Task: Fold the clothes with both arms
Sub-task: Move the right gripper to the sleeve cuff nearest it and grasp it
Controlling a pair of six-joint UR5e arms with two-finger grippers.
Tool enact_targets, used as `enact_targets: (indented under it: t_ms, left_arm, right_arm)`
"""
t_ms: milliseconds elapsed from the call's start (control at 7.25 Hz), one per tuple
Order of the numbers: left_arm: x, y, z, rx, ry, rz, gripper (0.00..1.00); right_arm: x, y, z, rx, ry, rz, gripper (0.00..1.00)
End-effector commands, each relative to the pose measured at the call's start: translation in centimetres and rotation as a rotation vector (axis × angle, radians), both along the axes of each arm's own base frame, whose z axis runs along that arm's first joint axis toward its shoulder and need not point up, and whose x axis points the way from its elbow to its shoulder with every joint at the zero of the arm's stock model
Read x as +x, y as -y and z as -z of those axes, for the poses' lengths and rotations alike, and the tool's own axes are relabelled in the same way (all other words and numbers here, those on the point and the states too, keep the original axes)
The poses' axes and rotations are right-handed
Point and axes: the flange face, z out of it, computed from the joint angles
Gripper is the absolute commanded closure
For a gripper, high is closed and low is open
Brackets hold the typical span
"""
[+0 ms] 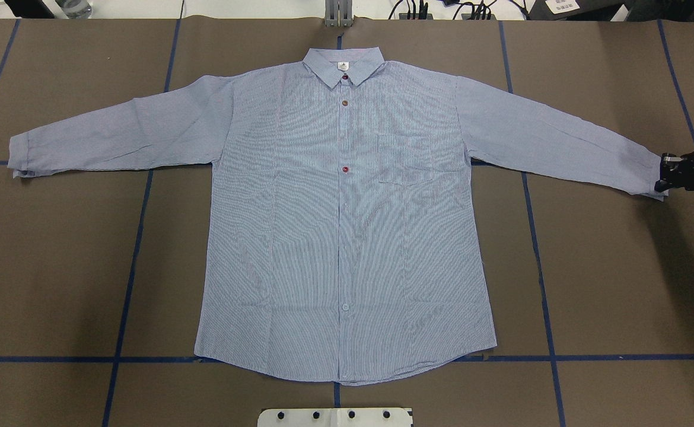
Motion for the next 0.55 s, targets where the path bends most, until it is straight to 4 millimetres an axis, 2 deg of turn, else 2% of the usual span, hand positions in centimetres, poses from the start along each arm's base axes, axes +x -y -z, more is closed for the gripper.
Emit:
enact_targets:
  t_ms: [0,138,276,414]
  left_arm:
    - [0.0,-0.1,0.0,-0.001,0.0,0.0,0.0]
    - [0.0,-0.1,-0.1,-0.002,0.001,0.001,0.0]
    - [0.0,-0.1,0.0,-0.001,0.001,0.001,0.0]
    - [0.0,-0.1,-0.1,-0.002,0.001,0.001,0.0]
  right_arm:
    - [0.3,1.2,1.0,0.012,0.012,-0.009,0.55]
    - [0.7,1.7,0.6,0.004,0.009,-0.02,0.42]
    - [0.8,2.0,0.0,-0.001,0.002,-0.016,0.39]
    - [0.7,2.2,-0.2,-0.005,0.001,-0.017,0.31]
